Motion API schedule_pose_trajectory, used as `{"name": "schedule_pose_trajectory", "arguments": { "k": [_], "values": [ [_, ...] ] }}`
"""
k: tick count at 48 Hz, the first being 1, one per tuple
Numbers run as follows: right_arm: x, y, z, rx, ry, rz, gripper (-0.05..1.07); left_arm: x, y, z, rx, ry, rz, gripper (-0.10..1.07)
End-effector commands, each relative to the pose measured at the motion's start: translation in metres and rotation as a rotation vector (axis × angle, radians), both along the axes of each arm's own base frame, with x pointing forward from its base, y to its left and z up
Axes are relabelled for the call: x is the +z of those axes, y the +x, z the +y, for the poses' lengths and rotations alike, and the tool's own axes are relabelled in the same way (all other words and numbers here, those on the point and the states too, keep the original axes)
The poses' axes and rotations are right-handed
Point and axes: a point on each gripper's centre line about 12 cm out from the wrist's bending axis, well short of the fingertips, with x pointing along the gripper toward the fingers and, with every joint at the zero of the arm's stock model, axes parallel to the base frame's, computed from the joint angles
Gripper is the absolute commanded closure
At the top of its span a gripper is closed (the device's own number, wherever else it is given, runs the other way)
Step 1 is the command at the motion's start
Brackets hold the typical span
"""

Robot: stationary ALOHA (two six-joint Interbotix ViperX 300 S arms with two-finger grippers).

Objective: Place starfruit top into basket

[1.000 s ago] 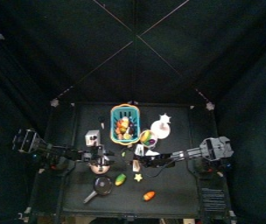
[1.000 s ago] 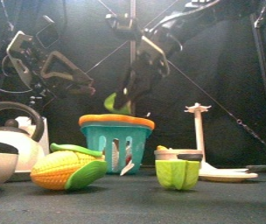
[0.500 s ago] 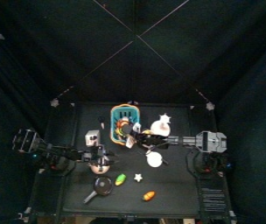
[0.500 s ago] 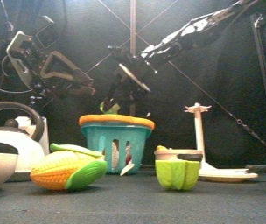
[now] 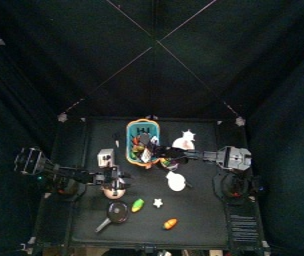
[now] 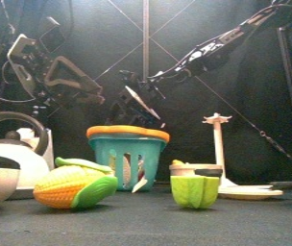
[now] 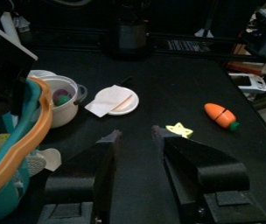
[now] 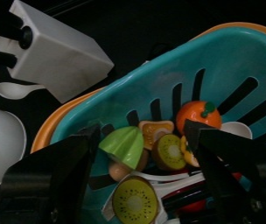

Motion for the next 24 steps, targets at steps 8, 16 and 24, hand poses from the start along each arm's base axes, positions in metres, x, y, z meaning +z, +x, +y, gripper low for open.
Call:
{"name": "schedule_pose_trajectory", "arguments": {
  "k": [8,16,24],
  "values": [
    [0.014,-0.005,-0.006,-0.039,-0.042,0.028,-0.02,0.007,0.002,0.0,0.004,-0.002,-0.027,0.21],
    [0.026,-0.014,-0.004,-0.066,-0.076,0.055,-0.01,0.007,0.002,0.0,0.004,-0.004,-0.027,0.21],
    [0.047,-0.025,0.023,-0.03,-0.102,0.046,-0.01,0.006,0.002,0.001,0.004,-0.002,-0.026,0.21]
  ]
}}
